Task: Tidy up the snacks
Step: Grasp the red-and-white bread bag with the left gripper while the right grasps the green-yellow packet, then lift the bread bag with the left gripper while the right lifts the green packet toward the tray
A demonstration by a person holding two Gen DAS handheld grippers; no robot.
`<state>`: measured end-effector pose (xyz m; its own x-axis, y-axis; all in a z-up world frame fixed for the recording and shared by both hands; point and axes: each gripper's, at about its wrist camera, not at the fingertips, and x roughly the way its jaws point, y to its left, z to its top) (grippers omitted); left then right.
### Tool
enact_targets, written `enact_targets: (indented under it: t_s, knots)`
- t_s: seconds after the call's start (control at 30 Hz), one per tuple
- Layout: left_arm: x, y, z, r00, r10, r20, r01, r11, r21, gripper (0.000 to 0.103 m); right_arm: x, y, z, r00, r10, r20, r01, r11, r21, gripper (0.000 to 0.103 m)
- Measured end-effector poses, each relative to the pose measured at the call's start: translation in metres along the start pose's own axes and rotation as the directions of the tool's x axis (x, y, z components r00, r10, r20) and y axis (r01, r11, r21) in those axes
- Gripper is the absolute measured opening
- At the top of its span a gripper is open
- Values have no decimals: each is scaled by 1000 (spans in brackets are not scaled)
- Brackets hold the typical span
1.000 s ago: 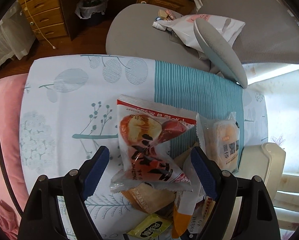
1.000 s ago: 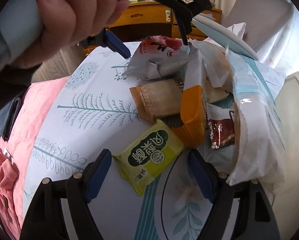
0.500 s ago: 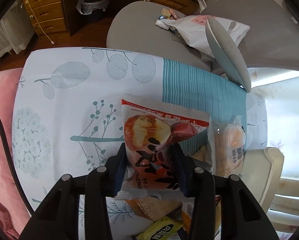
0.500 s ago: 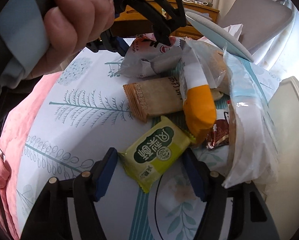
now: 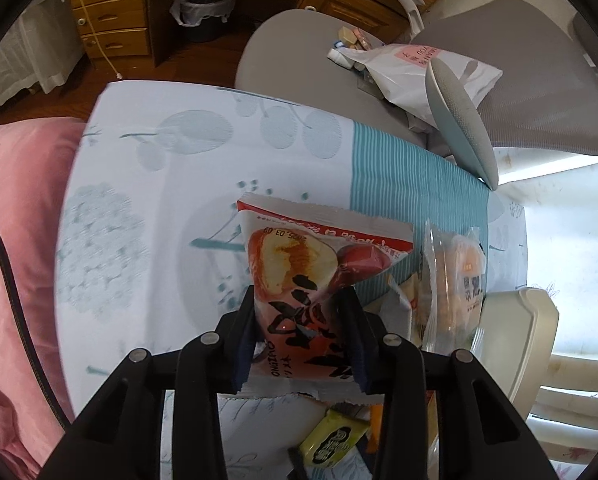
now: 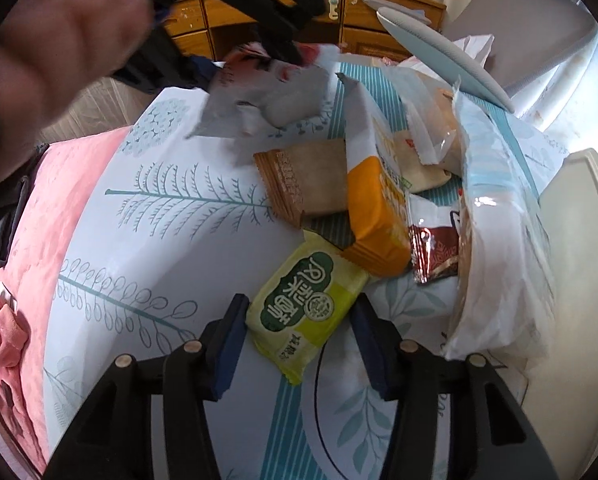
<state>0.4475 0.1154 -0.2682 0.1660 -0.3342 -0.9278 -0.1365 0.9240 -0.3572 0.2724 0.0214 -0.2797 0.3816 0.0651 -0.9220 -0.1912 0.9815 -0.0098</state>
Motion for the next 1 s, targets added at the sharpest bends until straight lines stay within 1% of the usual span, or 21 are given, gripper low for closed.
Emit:
enact_targets:
  t_s: [0.23, 0.37, 0.47, 0.67, 0.83, 0.9, 1.0]
  knots:
    - [-27, 23, -27, 1000, 15, 3, -15, 999, -30, 37, -4, -6, -4, 997, 42, -69, -37, 997, 61, 49]
    - [-40, 33, -54, 999, 32, -14, -32, 999, -22, 38, -8, -9, -10, 992, 69, -109, -58, 993, 102, 48]
    - [-50, 40, -78, 999, 29, -27, -29, 999, -29, 38, -13, -8, -19, 986, 90, -139, -71, 988, 137, 47]
    - [-71, 52, -128, 999, 27, -46, -28, 1000, -10, 38, -26, -5, -45, 970, 144, -196, -99, 970, 223, 46]
    - [-89, 57, -169, 999, 23, -47, -22, 1000, 22, 38, -45, 0, -72, 959, 178, -220, -113, 954, 277, 45]
    - [-95, 60, -185, 997, 28, -66, -26, 999, 32, 38, -55, 4, -83, 958, 179, -225, -110, 951, 289, 45]
    - [-107, 64, -205, 997, 21, -70, -18, 999, 43, 38, -73, 8, -98, 960, 175, -220, -103, 947, 303, 45]
